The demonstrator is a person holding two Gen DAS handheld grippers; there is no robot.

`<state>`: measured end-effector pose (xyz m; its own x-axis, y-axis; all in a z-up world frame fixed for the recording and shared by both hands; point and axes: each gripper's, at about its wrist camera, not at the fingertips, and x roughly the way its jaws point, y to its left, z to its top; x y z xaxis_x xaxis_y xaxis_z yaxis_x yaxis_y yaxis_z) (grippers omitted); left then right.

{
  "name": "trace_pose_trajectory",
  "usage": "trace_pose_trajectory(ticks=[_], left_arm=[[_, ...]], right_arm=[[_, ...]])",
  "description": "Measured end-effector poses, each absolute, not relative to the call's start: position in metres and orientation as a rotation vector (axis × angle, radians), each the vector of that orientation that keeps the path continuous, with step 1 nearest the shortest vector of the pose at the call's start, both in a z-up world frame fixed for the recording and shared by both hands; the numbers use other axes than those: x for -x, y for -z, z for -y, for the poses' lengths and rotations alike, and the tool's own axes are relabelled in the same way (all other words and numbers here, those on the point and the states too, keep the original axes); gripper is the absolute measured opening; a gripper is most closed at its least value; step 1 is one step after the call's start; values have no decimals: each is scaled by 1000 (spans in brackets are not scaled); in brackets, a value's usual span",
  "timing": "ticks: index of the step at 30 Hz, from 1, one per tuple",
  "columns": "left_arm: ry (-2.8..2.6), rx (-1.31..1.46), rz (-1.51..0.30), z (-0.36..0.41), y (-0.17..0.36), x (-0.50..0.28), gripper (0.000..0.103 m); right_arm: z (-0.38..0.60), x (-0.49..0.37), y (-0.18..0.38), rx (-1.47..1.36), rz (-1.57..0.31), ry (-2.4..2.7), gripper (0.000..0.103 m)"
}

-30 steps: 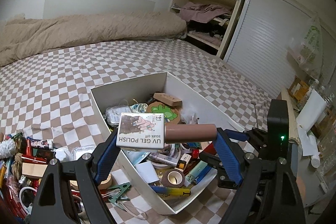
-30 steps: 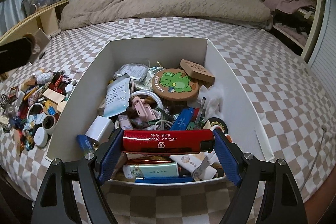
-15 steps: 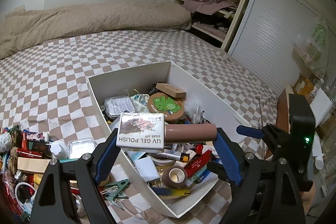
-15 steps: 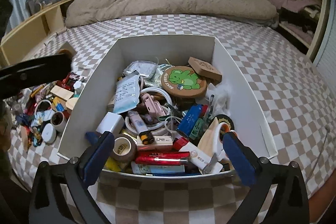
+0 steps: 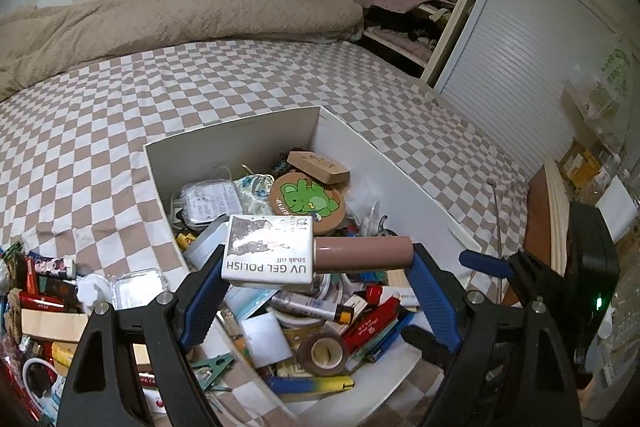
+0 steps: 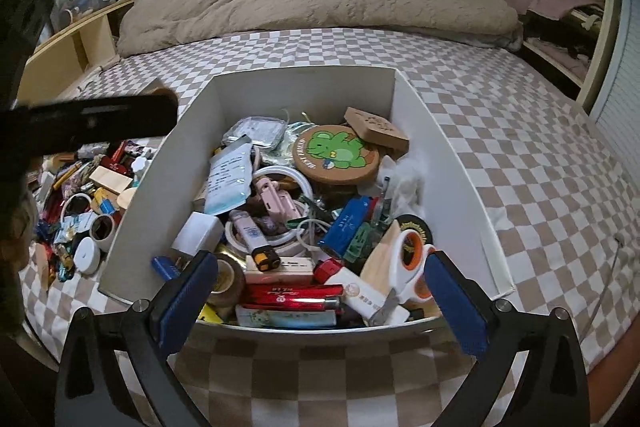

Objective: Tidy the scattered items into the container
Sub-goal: 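Open the right tool dropping the red tube into the box while the left tool lowers the polish box, then open the left tool releasing the UV GEL POLISH box into the SHOES box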

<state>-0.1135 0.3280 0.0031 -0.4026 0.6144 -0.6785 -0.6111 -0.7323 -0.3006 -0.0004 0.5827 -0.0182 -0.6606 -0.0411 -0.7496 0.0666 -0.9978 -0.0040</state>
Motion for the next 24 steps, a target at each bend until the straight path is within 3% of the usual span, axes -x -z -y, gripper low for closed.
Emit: trace_pose_trajectory(ticks=[8, 22, 24], left_arm=[[-2058, 1143, -94, -370, 18, 128, 87], [-1936, 1311, -46, -409, 54, 153, 87], [-1936, 1310, -10, -406, 56, 156, 103]], right_arm=[[-587, 2, 23, -1294, -54, 2813, 103], [-590, 2, 24, -1307, -44, 2811, 103], [-591, 2, 25, -1312, -43, 2811, 103]])
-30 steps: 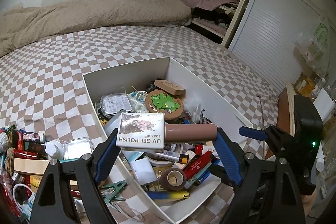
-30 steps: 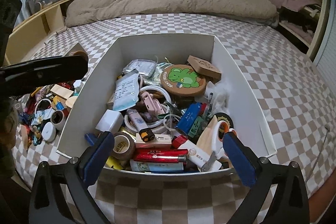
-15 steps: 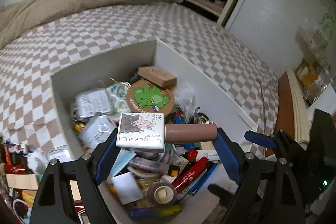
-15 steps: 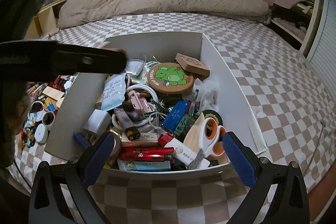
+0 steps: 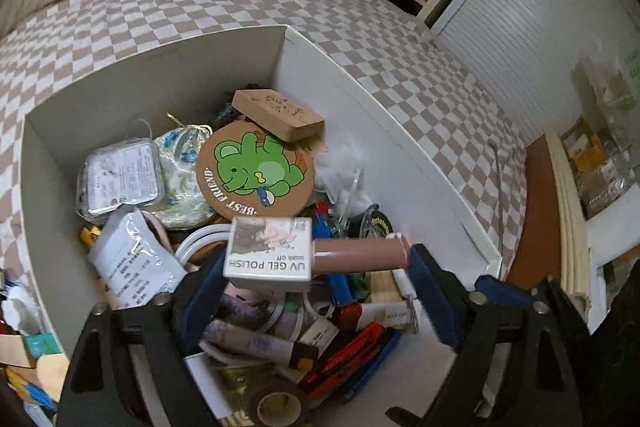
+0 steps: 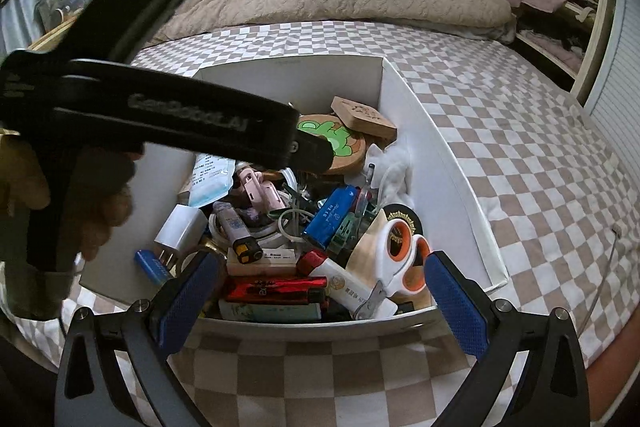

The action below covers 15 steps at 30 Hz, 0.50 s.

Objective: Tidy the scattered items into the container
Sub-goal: 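Open the left tool releasing the UV GEL POLISH box into the SHOES box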

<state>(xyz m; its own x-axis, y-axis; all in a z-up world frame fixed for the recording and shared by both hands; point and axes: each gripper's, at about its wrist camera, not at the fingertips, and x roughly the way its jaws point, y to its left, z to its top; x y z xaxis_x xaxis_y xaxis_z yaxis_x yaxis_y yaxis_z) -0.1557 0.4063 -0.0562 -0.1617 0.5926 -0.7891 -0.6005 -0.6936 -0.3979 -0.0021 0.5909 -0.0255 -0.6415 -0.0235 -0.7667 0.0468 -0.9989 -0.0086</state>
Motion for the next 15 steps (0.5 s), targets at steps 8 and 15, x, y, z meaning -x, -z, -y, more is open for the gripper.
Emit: trace_pose_trajectory(ticks=[8, 15], left_arm=[[-1989, 1289, -8, -389, 46, 159, 103], [-1997, 1283, -35, -380, 47, 151, 103]], right_arm=[[-587, 4, 28, -1325, -56, 2802, 103], [-580, 3, 27, -1329, -85, 2790, 103]])
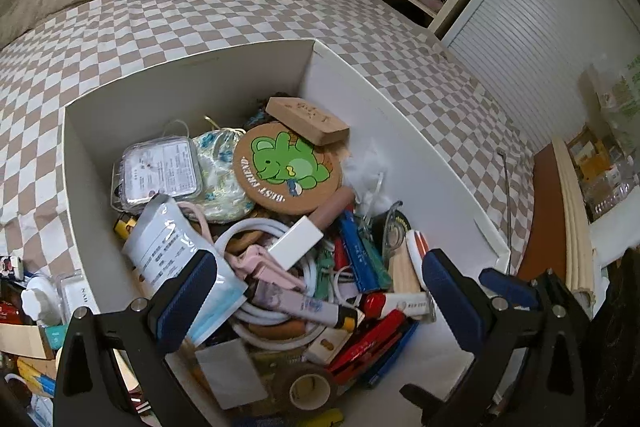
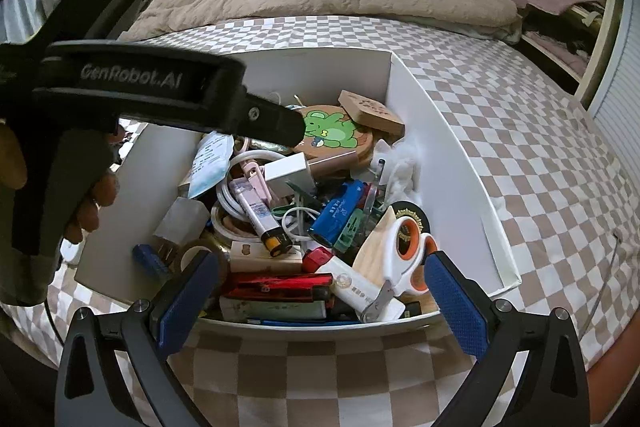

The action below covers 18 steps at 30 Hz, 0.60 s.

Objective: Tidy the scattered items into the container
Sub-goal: 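Open the left tool releasing the UV GEL POLISH box into the SHOES box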

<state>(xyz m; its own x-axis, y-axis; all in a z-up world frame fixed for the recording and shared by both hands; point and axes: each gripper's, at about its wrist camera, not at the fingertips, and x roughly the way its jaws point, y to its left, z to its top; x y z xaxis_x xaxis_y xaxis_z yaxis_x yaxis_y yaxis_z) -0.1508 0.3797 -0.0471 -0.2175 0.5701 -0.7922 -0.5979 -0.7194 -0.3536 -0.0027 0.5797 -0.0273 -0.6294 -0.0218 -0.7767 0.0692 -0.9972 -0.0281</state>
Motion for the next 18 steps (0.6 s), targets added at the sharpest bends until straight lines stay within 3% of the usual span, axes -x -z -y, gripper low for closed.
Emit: trace_pose_trajectory(ticks=[18], left_arm=[[-2103, 1219, 48, -331, 28, 140, 103]], right_arm=[[-568, 1, 20, -1316, -147, 2798, 103]])
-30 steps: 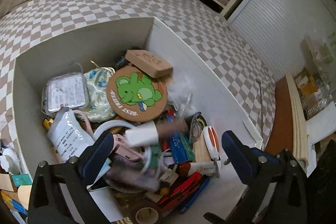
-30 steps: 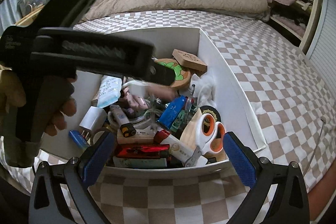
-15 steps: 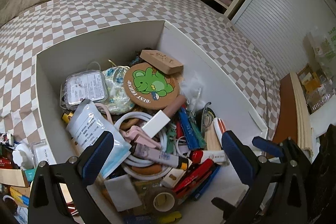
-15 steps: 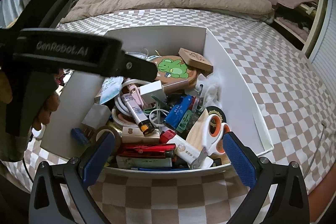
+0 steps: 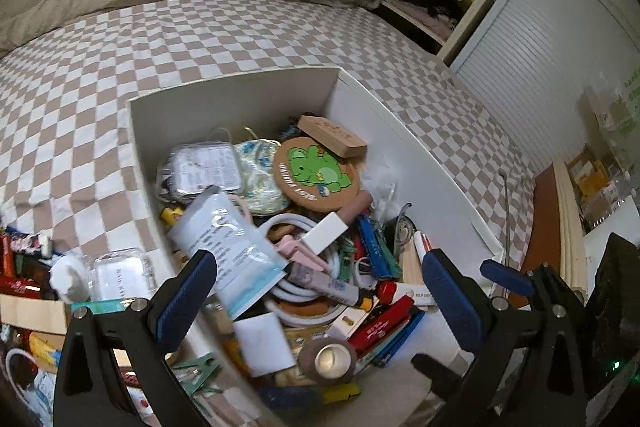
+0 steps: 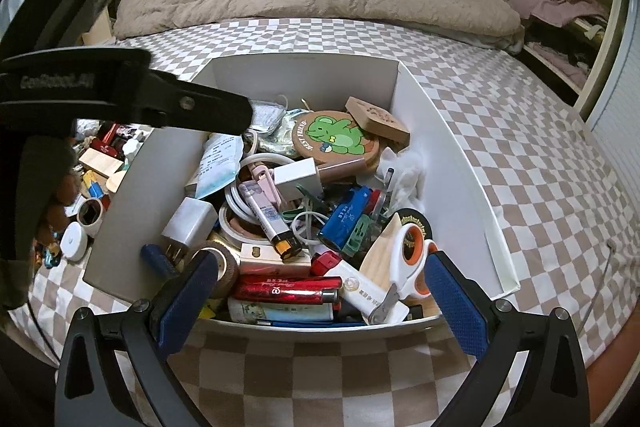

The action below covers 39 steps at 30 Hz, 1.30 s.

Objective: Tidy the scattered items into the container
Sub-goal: 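Open the left tool releasing the UV GEL POLISH box into the SHOES box, then withdraw both tools from the box back over the pile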

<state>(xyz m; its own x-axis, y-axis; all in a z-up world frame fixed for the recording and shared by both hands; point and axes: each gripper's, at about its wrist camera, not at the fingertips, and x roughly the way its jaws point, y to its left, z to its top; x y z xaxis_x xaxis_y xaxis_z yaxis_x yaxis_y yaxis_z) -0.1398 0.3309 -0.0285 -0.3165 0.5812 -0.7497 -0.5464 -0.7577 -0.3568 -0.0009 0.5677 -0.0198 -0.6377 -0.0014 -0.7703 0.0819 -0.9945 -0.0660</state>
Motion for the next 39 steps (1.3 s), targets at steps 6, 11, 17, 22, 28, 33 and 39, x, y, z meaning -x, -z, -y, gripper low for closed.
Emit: trace_pose_trajectory(ticks=[6, 11, 17, 22, 28, 33, 39], left_arm=[[-2149, 1184, 70, -301, 17, 128, 103], [-2198, 1140, 80, -273, 5, 117, 103], [-2281, 1085, 83, -238, -7, 104, 103], [-2324, 1045, 81, -212, -16, 92, 103], [-2385, 1011, 51, -184, -25, 80, 103], [-2432, 987, 9, -164, -27, 70, 103], [-2489, 961, 5, -136, -29, 60, 103]], right_arm=[[-562, -3, 13, -1283, -141, 2820, 103], [-555, -9, 4, -1238, -155, 2845, 103], [-546, -16, -10, -1125, -137, 2881, 103], [-535, -21, -19, -1056, -118, 2912, 103], [-518, -23, -25, -1020, -125, 2904, 103], [-504, -28, -31, -980, -109, 2896, 103], [-483, -32, -36, -932, -113, 2887, 103]])
